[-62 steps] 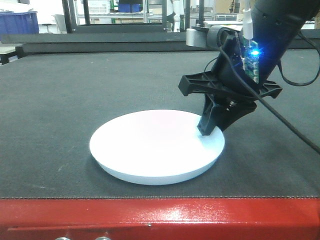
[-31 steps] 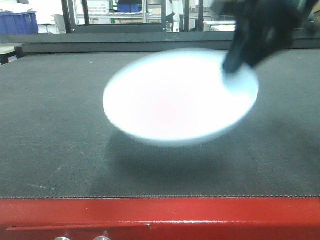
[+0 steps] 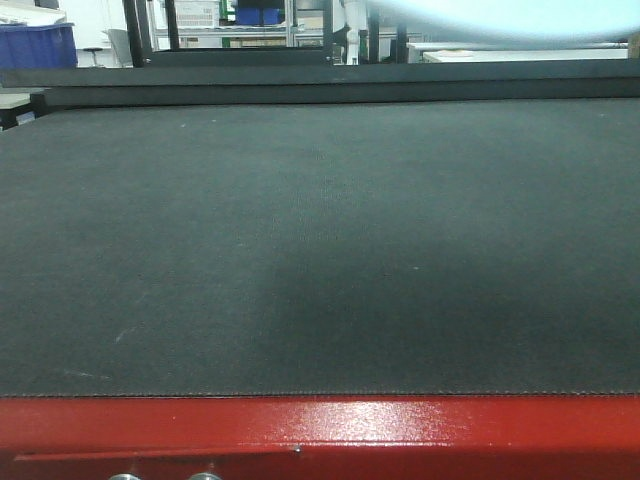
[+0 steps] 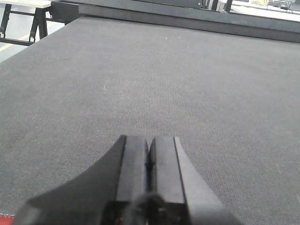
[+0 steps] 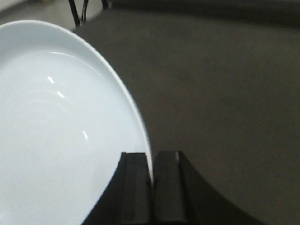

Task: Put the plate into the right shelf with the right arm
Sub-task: 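Lift the plate upright with the right gripper off the table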

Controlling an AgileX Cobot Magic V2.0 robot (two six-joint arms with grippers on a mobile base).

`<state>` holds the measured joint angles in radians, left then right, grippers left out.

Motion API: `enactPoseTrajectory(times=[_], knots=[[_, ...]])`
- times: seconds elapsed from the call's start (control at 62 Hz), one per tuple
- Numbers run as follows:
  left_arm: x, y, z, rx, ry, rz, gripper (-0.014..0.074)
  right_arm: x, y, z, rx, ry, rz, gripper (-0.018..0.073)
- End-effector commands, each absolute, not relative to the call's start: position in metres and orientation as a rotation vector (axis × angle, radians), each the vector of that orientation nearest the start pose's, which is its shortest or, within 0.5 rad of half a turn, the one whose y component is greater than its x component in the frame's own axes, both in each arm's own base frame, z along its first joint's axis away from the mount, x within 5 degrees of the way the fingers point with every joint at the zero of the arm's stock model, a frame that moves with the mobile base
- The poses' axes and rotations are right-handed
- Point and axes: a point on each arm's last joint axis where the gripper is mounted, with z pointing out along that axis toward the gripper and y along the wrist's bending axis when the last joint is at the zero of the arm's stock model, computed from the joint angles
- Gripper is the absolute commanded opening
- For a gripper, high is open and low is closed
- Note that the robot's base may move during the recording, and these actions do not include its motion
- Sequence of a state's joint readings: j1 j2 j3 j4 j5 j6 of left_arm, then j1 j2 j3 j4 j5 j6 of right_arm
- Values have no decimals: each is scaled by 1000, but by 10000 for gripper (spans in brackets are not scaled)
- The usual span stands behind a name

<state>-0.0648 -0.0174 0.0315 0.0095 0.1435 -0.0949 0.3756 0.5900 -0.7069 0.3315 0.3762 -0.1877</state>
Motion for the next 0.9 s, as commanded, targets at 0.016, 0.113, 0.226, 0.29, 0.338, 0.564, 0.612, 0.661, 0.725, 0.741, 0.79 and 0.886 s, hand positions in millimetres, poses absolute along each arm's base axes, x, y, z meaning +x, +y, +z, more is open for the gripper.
enactPoseTrajectory(times=[0.016,0.113,0.226,0.29,0.338,0.564,0.612,0.661,0.725,0.741,0.79,0.886], knots=[[56,-4,195,-19,1562,-128,-47,75,35,378,-227,1437,446,55],[56,-4,195,-19,1562,-128,-47,56,24,359,-192,1331,434,55],[56,-4,195,-19,1562,-128,-47,48,19,345,-170,1282,430,55],[56,-4,195,-19,1562,-128,-47,48,20,338,-169,1289,427,55],[56,-4,195,-19,1562,-128,-47,49,20,336,-169,1294,426,55],[56,-4,195,-19,1562,-128,-47,49,20,336,-170,1295,427,55],[56,-4,195,-19,1562,-128,-47,49,20,336,-170,1295,427,55],[56,-4,195,-19,1562,-128,-47,49,20,336,-170,1295,427,55],[56,-4,195,-19,1562,-128,-47,49,20,336,-170,1295,427,55],[56,-4,195,-19,1562,-128,-47,49,20,336,-170,1295,427,55],[56,-4,195,-19,1562,-128,-47,49,20,336,-170,1295,427,55],[56,-4,195,-19,1562,-128,-47,49,20,336,-170,1295,427,55]])
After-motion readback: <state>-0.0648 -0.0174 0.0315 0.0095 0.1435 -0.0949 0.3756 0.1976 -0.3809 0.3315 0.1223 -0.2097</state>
